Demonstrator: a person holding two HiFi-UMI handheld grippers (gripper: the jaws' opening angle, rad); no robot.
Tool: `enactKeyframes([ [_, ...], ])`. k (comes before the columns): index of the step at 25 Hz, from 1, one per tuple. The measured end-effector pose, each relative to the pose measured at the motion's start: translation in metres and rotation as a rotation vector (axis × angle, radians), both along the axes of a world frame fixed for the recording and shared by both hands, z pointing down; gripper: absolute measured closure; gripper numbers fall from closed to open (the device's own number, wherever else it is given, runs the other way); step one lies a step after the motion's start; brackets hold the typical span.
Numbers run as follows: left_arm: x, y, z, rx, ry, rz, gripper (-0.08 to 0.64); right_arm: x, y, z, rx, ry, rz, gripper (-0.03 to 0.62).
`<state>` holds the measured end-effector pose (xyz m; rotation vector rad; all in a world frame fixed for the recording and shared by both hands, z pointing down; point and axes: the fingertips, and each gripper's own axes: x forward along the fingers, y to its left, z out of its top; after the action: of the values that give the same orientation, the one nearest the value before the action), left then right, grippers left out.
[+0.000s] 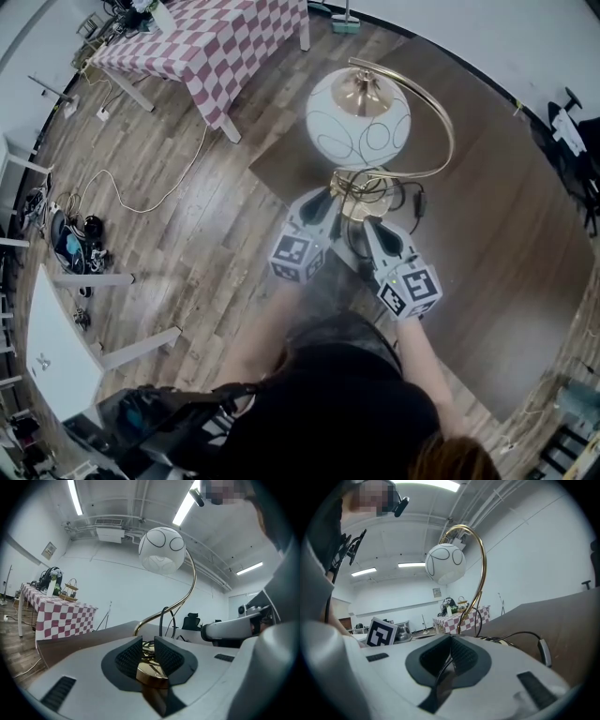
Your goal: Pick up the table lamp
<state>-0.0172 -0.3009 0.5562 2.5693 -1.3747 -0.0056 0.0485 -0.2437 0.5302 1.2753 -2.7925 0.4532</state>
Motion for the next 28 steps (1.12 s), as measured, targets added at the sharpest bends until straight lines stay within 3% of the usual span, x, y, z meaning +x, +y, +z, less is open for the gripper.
enactKeyframes([
  [15, 0.005, -0.039, 0.005, 0.006, -0.047, 0.004, 0.442, 0.005, -0.017, 0.011, -0.028, 0.002, 0.021, 0.586],
  [28, 0.017, -0.055, 0.003, 0.027, -0.064, 0.036, 0.466, 0.026, -0.017, 0.002, -0.024, -0.013, 0.044, 0.586],
])
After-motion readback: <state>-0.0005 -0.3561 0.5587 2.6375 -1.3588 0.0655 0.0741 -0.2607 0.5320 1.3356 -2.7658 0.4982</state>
